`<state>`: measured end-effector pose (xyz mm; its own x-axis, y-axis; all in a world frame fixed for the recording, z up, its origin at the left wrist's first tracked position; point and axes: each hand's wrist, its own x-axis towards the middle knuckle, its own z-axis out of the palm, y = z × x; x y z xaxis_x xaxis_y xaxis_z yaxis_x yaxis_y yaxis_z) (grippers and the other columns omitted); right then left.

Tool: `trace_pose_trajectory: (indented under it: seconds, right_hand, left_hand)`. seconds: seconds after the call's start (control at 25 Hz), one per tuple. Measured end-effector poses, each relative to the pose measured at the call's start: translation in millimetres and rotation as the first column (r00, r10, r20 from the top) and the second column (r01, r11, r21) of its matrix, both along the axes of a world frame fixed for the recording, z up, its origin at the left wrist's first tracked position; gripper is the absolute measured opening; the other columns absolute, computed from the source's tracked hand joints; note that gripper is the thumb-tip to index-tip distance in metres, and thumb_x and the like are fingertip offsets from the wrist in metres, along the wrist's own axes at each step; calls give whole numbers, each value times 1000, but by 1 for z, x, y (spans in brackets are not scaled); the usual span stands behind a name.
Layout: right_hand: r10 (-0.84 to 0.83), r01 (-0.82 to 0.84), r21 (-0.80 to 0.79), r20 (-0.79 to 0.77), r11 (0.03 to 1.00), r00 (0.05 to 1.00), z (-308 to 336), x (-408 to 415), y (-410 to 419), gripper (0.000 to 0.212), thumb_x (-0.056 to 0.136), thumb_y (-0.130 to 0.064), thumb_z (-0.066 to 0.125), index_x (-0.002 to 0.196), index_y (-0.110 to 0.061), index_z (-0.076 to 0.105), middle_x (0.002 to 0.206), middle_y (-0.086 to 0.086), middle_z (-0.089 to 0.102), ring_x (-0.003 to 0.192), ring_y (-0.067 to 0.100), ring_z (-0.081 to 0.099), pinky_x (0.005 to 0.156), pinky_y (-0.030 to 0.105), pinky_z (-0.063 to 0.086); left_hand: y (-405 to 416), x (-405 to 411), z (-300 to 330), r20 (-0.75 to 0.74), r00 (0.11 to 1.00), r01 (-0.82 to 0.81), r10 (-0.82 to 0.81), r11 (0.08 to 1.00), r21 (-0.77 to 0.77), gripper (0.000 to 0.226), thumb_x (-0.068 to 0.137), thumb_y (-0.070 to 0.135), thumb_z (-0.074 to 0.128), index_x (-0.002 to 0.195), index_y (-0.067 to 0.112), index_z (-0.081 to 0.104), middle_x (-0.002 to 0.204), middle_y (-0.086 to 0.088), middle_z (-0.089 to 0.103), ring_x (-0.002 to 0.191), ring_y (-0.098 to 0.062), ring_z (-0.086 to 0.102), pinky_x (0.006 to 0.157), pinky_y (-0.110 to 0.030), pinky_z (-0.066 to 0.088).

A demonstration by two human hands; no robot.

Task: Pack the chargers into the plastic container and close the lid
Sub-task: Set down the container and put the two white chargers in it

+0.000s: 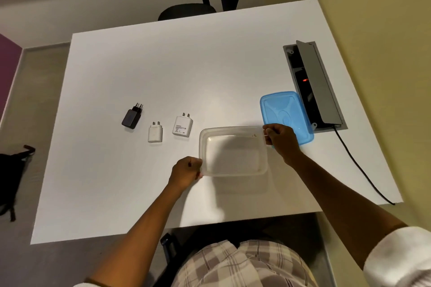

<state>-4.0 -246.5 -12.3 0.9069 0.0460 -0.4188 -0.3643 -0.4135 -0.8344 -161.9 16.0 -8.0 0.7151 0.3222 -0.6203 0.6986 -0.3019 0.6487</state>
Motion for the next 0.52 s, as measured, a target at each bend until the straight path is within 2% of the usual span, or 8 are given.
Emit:
trace_pose_trajectory:
  seconds: [0.16,0.24,0.36,0.44,0.52]
  right_hand:
    - [61,-61,-68,7,996,998,0,4,1,23,96,-13,55,110,-2,68,100,15,71,85,25,70,80,36,59]
    - [101,-100,-94,1,991,995,0,6,0,24,96,-14,55,111,0,67,102,17,71,89,28,70,83,37,59]
    - [97,-100,-120,-35,988,995,5,12,2,23,95,-15,54,105,2,67,100,22,69,91,33,68,83,39,57]
    - [82,-75,-205,27,976,996,13,17,7,21,92,-14,53,95,2,67,95,23,69,85,29,64,73,32,51]
    - [103,-71,-249,119,966,988,26,21,23,19,89,-14,52,95,-5,67,98,13,70,88,23,62,73,28,44]
  left_hand:
    - [-3,-3,-3,-8,1000,-23,23,1000,-17,41,84,34,50,81,-4,63,80,-20,73,57,-8,65,85,-42,57]
    - [-3,-4,-4,-15,996,-84,84,995,-47,31,90,29,55,89,2,70,88,-20,74,56,-5,67,82,-36,57]
    - [3,-8,-5,-29,989,-149,147,985,-86,22,94,22,57,95,8,73,94,-17,76,68,-13,73,86,-37,59]
    - [16,-13,-5,-38,983,-183,181,979,-84,21,93,20,56,93,7,73,92,-9,75,82,-22,76,92,-42,59]
    - [34,-23,-6,-33,985,-169,168,985,-23,27,87,30,55,89,12,75,88,-4,73,88,-25,72,92,-39,56]
